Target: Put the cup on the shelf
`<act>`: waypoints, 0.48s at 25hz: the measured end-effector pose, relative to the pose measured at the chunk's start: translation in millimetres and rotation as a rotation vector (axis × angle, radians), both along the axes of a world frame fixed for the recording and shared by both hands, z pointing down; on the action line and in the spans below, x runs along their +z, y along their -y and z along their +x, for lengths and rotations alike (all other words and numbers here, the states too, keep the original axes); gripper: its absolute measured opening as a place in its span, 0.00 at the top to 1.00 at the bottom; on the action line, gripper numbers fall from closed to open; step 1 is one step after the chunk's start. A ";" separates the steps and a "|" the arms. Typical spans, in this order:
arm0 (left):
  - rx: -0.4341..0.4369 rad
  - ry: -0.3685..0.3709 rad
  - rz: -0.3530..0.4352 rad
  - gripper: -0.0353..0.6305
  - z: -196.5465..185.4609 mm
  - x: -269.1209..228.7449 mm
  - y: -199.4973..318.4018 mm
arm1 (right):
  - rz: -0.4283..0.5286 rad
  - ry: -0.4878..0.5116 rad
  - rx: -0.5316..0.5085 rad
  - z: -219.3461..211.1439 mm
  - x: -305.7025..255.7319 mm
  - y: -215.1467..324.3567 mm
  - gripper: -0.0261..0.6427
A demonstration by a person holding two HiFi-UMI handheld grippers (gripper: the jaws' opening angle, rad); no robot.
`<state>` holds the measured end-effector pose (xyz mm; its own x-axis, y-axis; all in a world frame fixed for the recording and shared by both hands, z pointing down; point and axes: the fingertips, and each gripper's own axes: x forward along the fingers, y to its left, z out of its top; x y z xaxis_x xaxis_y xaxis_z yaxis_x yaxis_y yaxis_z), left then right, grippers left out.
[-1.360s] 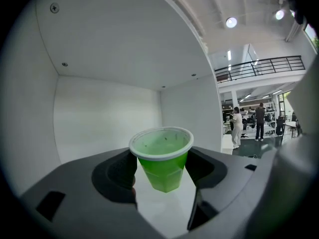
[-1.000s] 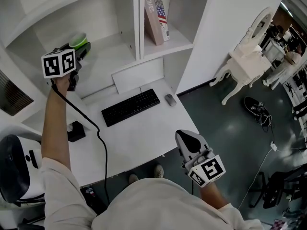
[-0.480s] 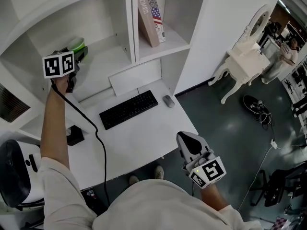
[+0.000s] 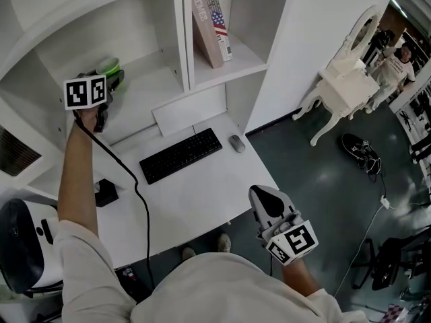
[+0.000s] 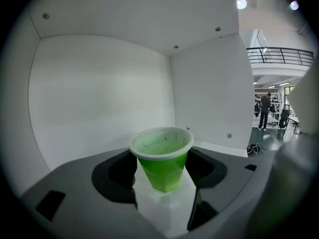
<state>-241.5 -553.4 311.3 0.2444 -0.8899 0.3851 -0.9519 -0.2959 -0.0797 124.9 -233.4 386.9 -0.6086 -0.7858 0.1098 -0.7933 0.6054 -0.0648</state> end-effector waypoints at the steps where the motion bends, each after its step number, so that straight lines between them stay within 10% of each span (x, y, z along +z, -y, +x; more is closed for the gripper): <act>1: -0.001 0.005 -0.007 0.49 -0.4 2.1 0.6 | -0.001 0.001 0.000 0.1 0.0 0.7 0.95; 12: -0.014 0.027 -0.067 0.49 -7.6 18.3 3.4 | -0.002 0.007 -0.002 -1.9 -0.5 7.0 0.95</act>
